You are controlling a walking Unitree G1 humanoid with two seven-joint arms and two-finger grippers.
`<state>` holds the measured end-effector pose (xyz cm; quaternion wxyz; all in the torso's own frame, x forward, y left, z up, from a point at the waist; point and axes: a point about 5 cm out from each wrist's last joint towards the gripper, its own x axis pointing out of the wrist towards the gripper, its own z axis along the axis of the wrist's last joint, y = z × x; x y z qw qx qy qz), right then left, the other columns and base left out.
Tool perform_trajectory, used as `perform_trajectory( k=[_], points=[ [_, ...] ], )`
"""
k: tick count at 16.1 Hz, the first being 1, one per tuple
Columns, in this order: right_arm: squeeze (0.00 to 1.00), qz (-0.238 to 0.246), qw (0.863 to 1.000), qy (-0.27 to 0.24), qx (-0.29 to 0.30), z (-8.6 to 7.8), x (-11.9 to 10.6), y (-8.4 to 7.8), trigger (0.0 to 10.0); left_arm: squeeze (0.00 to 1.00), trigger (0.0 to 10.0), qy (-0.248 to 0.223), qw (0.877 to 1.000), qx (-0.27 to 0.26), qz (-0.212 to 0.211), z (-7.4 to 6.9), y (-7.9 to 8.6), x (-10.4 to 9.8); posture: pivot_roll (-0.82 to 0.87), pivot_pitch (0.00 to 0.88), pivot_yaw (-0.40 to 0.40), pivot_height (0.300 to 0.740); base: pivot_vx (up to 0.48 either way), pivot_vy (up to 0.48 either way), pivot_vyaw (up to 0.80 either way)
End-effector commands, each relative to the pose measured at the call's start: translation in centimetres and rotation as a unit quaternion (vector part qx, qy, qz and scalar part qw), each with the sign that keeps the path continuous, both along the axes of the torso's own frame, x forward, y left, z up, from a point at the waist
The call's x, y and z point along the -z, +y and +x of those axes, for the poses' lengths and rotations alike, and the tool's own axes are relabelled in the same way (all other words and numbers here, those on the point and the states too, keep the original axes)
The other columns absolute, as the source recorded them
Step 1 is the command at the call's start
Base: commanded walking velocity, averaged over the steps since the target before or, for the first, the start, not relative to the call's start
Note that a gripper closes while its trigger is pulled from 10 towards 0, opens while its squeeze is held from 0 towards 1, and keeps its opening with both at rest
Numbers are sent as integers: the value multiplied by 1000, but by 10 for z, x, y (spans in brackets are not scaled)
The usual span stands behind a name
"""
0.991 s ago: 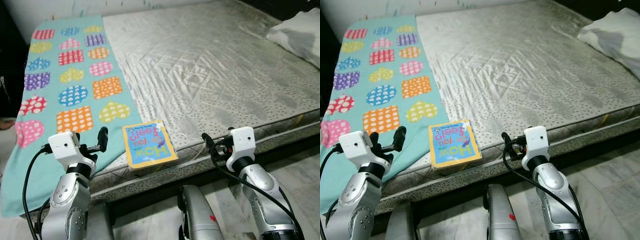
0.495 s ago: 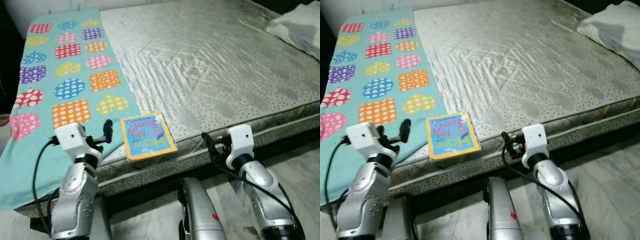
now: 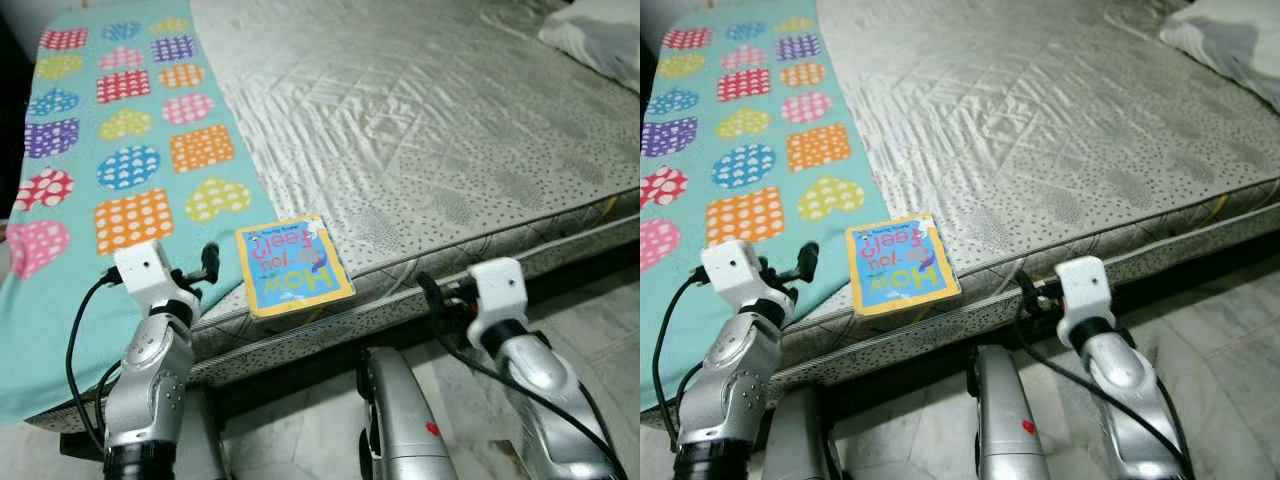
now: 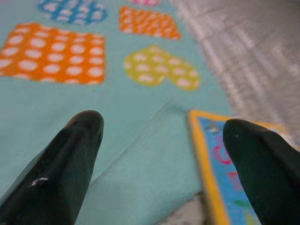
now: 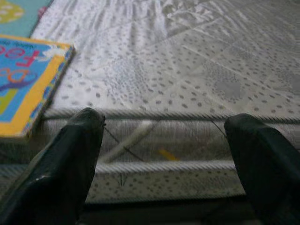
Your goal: Clean up the room
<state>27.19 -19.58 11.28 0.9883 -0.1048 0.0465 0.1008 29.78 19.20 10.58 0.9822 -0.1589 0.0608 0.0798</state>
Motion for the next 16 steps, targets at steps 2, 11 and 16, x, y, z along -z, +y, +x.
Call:
perform_trajectory(
  k=[2, 11, 16],
  points=[
    [0, -2, 1000, -4, 14, -11, -7, -10, 10000, 0, 10000, 76, 997, -2, -9, 3, 7, 24, -257, 169, 36, 499, 0, 0, 0],
    [0, 2, 1000, 8, 10, -27, -12, -5, 10000, 0, 10000, 118, 989, 68, -54, 34, -10, 40, -308, 166, 35, 474, 0, 0, 0],
    [0, -1, 1000, 4, 10, -27, -16, -8, 10000, 0, 10000, 162, 972, 129, -111, 29, -36, 56, -322, 156, 37, 474, 0, 0, 0]
  ],
)
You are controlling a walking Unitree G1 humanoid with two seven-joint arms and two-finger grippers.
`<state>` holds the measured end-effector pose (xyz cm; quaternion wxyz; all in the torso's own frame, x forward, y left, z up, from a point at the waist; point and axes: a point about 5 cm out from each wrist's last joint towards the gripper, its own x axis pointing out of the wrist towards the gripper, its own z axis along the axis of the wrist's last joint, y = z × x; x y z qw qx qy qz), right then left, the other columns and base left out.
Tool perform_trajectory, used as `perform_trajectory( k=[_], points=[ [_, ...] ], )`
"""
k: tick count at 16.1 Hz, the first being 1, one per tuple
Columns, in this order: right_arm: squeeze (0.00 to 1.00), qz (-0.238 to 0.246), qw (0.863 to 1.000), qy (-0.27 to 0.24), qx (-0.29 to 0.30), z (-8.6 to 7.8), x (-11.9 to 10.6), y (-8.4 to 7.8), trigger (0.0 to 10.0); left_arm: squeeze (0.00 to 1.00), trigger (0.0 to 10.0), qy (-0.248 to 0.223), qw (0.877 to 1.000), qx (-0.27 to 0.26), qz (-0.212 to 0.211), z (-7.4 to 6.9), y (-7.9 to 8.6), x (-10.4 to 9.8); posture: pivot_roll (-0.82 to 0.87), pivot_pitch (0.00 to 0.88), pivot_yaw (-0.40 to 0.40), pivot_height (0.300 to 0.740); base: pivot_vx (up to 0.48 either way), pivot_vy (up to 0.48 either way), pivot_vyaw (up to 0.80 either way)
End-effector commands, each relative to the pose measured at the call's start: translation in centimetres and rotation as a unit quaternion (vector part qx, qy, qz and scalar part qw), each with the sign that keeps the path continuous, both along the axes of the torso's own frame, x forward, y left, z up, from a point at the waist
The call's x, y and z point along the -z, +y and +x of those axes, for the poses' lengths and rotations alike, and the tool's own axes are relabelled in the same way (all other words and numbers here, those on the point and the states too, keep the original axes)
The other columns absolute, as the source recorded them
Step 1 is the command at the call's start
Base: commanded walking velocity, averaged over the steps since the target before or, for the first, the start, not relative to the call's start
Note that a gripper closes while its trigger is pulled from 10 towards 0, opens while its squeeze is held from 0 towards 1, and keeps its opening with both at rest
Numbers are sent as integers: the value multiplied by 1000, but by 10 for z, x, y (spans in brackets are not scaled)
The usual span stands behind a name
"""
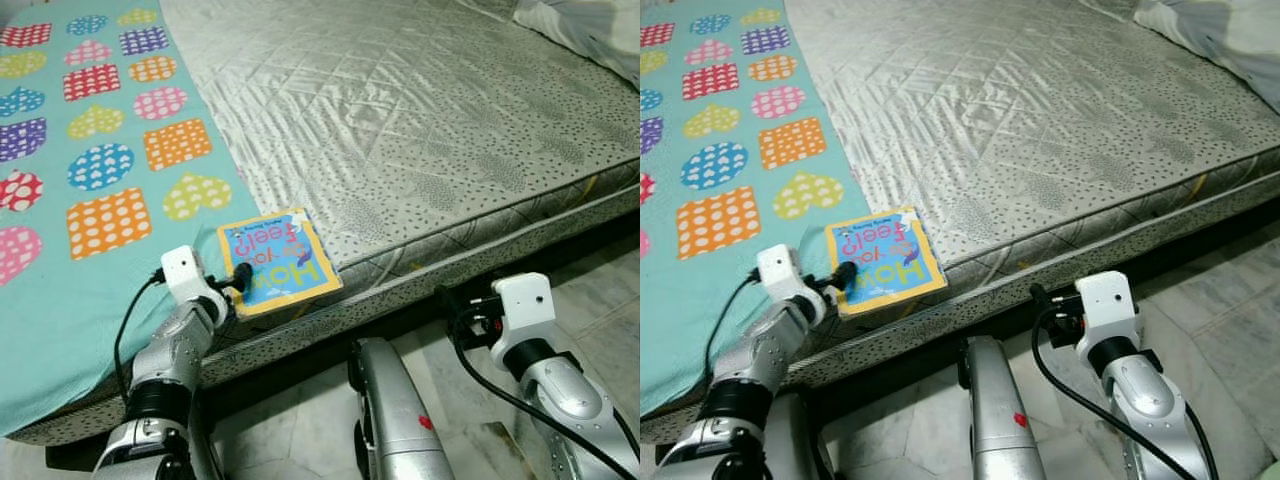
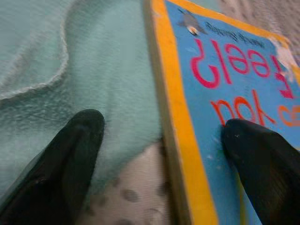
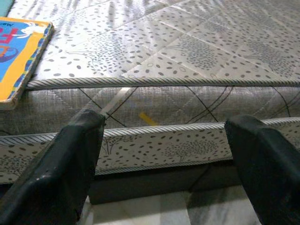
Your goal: Clean up the room
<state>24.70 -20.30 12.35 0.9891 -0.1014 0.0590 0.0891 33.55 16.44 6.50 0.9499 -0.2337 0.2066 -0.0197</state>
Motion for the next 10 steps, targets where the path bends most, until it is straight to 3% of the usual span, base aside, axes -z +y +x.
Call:
perform_trajectory(
  k=[1, 4, 10],
  points=[
    [0, 0, 1000, -8, -5, -2, -6, 0, 10000, 0, 10000, 40, 998, 46, -24, -9, -16, 17, -321, 154, 37, 474, 0, 0, 0],
    [0, 3, 1000, -7, -16, -2, -7, 3, 10000, 0, 10000, 35, 995, 80, -39, -9, -28, 16, -318, 151, 38, 474, 0, 0, 0],
    [0, -1, 999, -19, -25, 0, -13, 6, 10000, 0, 10000, 14, 991, 98, -92, -8, -34, 13, -323, 149, 43, 474, 0, 0, 0]
  ],
)
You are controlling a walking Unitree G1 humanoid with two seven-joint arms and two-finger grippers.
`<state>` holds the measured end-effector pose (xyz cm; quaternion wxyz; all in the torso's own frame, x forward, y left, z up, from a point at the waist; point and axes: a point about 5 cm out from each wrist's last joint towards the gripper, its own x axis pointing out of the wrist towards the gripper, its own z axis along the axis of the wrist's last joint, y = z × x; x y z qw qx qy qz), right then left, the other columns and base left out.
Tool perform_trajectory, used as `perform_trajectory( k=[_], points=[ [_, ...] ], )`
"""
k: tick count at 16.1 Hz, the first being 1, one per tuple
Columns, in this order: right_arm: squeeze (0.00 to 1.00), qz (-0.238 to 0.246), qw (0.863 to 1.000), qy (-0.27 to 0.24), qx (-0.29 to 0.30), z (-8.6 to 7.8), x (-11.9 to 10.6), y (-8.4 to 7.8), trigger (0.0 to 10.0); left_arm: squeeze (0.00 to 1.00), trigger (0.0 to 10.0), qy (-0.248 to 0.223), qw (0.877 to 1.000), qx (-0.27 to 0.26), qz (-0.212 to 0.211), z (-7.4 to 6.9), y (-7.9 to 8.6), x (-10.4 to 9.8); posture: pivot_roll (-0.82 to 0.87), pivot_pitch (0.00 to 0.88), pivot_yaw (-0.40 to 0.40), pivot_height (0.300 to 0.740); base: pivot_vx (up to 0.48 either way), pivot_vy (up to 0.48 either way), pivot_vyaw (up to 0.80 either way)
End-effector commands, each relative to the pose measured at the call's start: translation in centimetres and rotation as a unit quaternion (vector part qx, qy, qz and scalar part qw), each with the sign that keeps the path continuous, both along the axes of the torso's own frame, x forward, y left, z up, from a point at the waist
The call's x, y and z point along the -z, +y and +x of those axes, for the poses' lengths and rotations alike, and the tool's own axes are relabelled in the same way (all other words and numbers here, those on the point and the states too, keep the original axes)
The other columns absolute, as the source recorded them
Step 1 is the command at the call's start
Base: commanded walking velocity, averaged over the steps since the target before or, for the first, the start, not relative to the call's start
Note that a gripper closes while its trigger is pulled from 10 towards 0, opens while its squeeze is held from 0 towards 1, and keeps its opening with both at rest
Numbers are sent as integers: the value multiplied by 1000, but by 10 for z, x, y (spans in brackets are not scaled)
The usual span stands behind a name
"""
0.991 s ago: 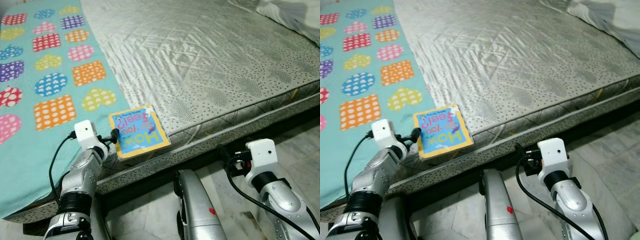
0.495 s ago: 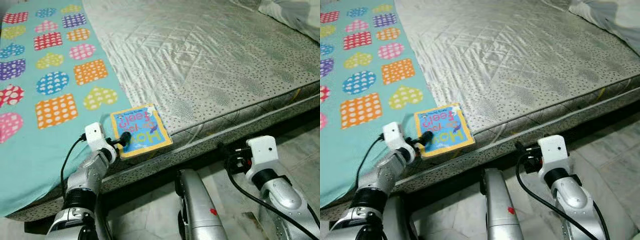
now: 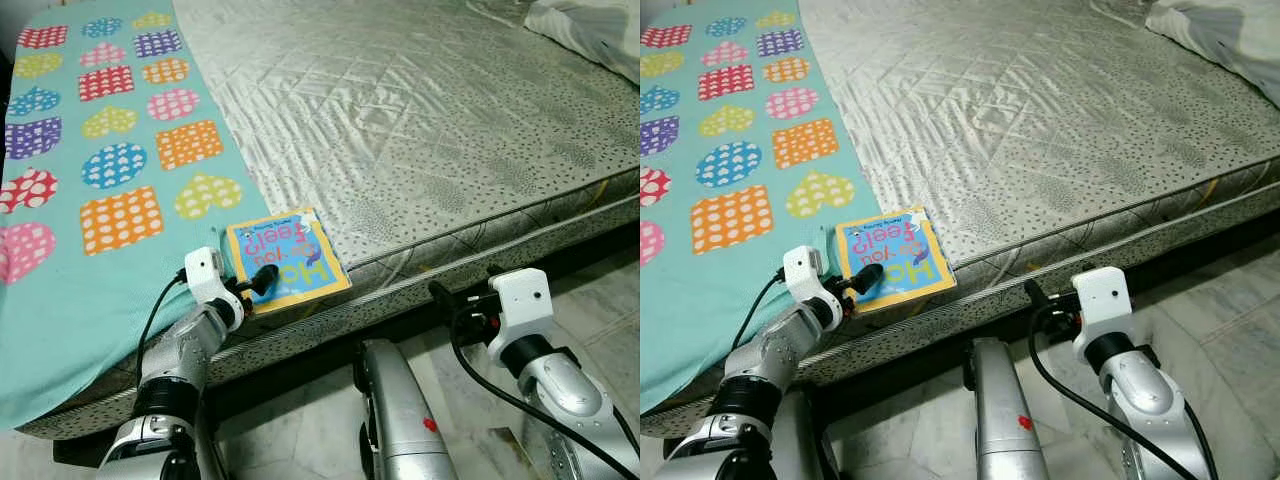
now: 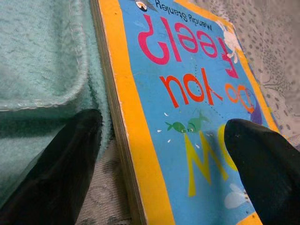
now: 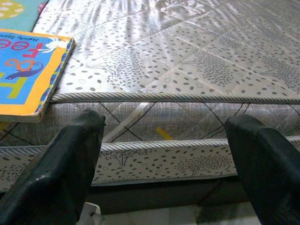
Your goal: Clean up the room
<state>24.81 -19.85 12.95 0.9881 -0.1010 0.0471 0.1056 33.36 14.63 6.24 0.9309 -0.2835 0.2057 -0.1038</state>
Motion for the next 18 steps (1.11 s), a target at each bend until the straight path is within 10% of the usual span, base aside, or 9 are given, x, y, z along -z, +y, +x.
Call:
perform_trajectory(
  k=[1, 2, 7, 8, 12, 13, 18],
  points=[
    [0, -4, 1000, -10, -7, -1, -8, 1, 10000, 0, 4745, 22, 998, 35, -37, -5, -17, 9, -323, 149, 43, 474, 0, 0, 0],
    [0, -4, 1000, -12, -7, -1, -9, 1, 10000, 0, 0, 11, 997, 41, -59, -4, -19, 6, -325, 148, 42, 474, 0, 0, 0],
    [0, 20, 997, -4, -70, -8, -17, 11, 10000, 0, 0, -1, 988, 57, -145, 0, -26, 0, -331, 147, 41, 474, 0, 0, 0],
    [0, 19, 996, -1, -82, -9, -19, 12, 10000, 0, 10000, 0, 990, 70, -124, 1, -28, 1, -338, 146, 42, 474, 0, 0, 0],
    [0, 17, 996, -1, -83, -10, -21, 13, 10000, 0, 10000, 9, 988, 67, -139, 0, -28, 5, -337, 142, 46, 474, 0, 0, 0],
    [0, 17, 996, -2, -83, -10, -22, 14, 10000, 0, 1098, 17, 987, 58, -149, 0, -26, 7, -336, 142, 45, 474, 0, 0, 0],
    [0, 21, 995, -10, -94, -10, -28, 22, 10000, 0, 0, 22, 972, 10, -233, 4, -19, 5, -340, 139, 45, 474, 0, 0, 0]
  ],
)
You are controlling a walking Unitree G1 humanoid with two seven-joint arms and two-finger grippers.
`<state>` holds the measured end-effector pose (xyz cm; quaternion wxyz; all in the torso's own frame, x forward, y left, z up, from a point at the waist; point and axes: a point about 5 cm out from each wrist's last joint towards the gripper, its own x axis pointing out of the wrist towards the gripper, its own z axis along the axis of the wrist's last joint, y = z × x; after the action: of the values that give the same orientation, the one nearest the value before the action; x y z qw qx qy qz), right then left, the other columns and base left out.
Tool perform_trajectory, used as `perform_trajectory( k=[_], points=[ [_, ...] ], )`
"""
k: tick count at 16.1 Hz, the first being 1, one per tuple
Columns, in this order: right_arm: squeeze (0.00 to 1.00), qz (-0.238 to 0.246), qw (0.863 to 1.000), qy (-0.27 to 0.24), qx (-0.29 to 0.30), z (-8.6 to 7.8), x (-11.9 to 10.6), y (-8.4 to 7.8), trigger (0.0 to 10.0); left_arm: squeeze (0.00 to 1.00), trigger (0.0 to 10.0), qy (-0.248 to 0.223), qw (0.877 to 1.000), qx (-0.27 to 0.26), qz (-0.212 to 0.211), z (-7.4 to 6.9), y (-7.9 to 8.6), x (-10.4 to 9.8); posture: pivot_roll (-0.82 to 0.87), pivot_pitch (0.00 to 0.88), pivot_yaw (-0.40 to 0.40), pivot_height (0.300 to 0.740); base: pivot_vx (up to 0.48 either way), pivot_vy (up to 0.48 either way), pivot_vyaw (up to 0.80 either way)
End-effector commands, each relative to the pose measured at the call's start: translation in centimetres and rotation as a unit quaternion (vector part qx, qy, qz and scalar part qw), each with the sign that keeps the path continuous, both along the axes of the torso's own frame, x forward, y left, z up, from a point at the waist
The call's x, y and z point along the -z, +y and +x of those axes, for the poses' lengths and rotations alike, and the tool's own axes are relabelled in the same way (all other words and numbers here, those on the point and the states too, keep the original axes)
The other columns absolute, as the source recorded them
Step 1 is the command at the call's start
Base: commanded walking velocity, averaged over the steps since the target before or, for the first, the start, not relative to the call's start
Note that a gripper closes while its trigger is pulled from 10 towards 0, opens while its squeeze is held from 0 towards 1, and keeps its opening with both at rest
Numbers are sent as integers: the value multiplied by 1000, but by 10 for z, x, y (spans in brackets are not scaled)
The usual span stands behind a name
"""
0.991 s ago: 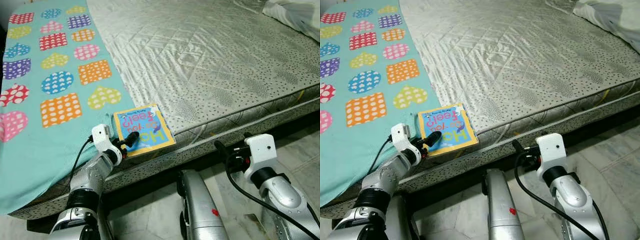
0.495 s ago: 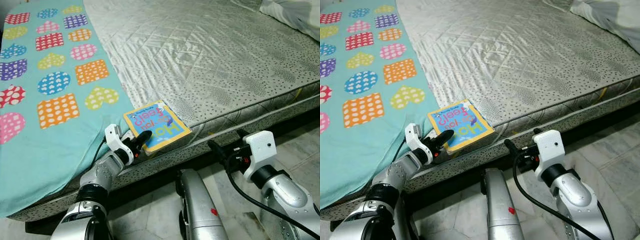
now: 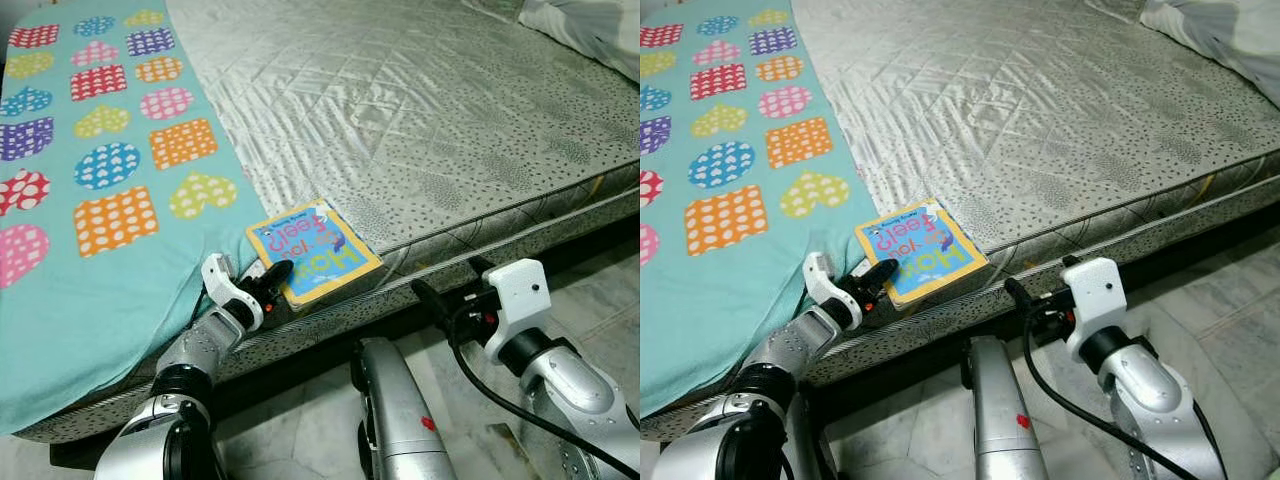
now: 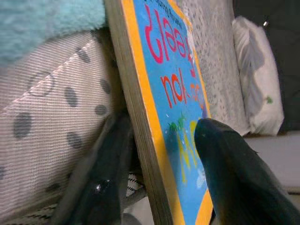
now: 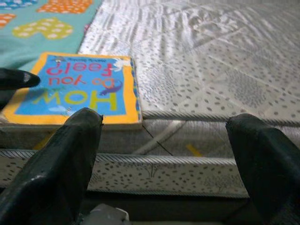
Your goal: Clean up the room
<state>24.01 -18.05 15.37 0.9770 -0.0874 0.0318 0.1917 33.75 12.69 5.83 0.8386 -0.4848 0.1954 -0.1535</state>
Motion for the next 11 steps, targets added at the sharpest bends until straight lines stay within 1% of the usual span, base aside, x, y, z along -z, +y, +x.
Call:
perform_trajectory(
  k=[1, 2, 4, 7, 9, 11],
  points=[
    [0, 5, 1000, -6, -10, -2, -6, 4, 10000, 0, 0, 8, 1000, 1, -17, 0, 1, 0, -342, 139, 45, 474, 0, 0, 0],
    [0, 5, 1000, -6, -10, -2, -6, 5, 10000, 0, 0, 11, 1000, 6, -26, 0, 0, 1, -342, 139, 45, 474, 0, 0, 0],
    [0, 5, 1000, -9, -15, -2, -7, 6, 10000, 0, 0, 20, 999, 5, -29, 1, 1, 1, -342, 139, 45, 474, 0, 0, 0],
    [0, 4, 1000, -10, -17, -1, -9, 9, 10000, 0, 0, 21, 999, -1, -30, 2, 4, 1, -340, 133, 44, 474, 0, 0, 0],
    [0, 4, 1000, -11, -18, -1, -9, 10, 10000, 0, 0, 18, 999, -2, -29, 2, 5, 1, -340, 133, 44, 474, 0, 0, 0],
    [0, 6, 1000, -13, -21, 1, -9, 10, 10000, 0, 0, 4, 1000, -5, -28, 4, 6, -3, -335, 120, 43, 474, 0, 0, 0]
  ],
)
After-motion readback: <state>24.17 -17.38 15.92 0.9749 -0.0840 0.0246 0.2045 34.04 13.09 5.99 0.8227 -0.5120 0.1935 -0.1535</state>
